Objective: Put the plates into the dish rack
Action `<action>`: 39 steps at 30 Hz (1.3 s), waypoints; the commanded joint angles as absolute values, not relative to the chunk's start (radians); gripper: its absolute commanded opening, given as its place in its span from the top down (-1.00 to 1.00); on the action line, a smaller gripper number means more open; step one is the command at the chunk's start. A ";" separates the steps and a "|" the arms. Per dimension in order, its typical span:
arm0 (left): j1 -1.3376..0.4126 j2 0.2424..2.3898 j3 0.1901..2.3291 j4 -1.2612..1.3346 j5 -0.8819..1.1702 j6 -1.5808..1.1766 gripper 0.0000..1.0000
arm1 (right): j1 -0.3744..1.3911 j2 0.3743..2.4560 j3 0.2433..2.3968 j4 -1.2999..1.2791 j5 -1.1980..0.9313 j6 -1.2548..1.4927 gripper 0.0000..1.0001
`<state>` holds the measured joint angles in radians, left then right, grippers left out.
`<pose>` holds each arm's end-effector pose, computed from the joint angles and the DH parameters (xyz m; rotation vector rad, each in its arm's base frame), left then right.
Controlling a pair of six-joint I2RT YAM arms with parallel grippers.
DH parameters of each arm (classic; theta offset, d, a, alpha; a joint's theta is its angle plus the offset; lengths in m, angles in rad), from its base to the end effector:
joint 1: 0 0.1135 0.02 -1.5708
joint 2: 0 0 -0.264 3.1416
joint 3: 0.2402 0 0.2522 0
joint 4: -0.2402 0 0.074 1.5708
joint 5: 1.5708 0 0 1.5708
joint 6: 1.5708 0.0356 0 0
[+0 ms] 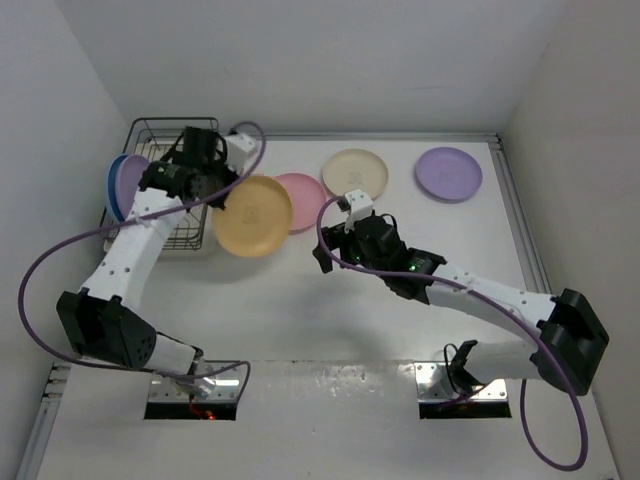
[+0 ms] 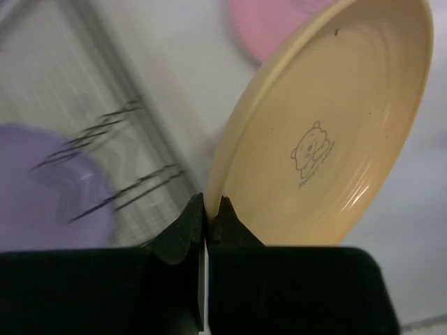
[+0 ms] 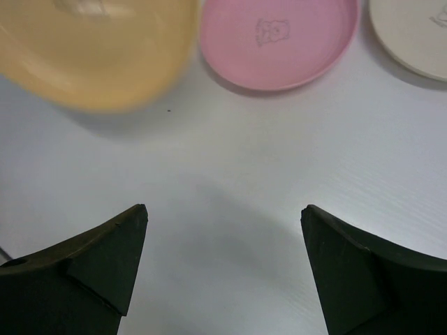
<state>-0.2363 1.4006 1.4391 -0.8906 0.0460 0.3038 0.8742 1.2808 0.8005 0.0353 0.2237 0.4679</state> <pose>0.2815 -0.0695 0.3606 0.6663 2.3284 -0.0250 0.1906 0.2155 0.2597 -0.2721 2.0430 0.6258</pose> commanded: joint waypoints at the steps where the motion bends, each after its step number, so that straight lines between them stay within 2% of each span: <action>1: -0.167 1.405 1.621 -0.776 -0.468 0.180 1.00 | 0.865 1.243 0.810 0.003 0.337 0.472 -0.82; 6: -0.120 1.405 1.680 -0.567 -0.774 0.230 1.00 | 0.844 1.210 0.782 -0.026 0.354 0.454 -0.82; 10: -0.095 1.425 1.487 -0.298 -0.981 0.368 1.00 | 0.816 1.216 0.819 -0.080 0.342 0.439 -0.82; 13: -0.069 1.436 1.396 -0.082 -1.040 0.459 1.00 | 0.804 1.236 0.859 -0.115 0.341 0.428 -0.82; 18: -0.037 1.466 1.304 -0.005 -1.049 0.445 1.00 | 0.796 1.275 0.934 -0.159 0.334 0.423 -0.82; 22: -0.028 1.466 1.247 0.112 -1.071 0.501 1.00 | 0.799 1.269 0.937 -0.179 0.337 0.437 -0.82; 28: 0.012 1.476 1.209 0.149 -1.037 0.492 1.00 | 0.798 1.243 0.919 -0.184 0.347 0.443 -0.82; 35: 0.021 1.503 1.155 0.158 -1.012 0.480 1.00 | 0.798 1.206 0.888 -0.183 0.364 0.436 -0.82; 39: 0.031 1.513 1.157 0.054 -0.928 0.395 1.00 | 0.787 1.206 0.881 -0.184 0.361 0.436 -0.82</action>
<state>0.0105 1.5074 1.1557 0.0818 -0.9630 0.4572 0.7944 1.2247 0.8864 -0.1978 0.3412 0.4408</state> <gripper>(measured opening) 0.056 0.908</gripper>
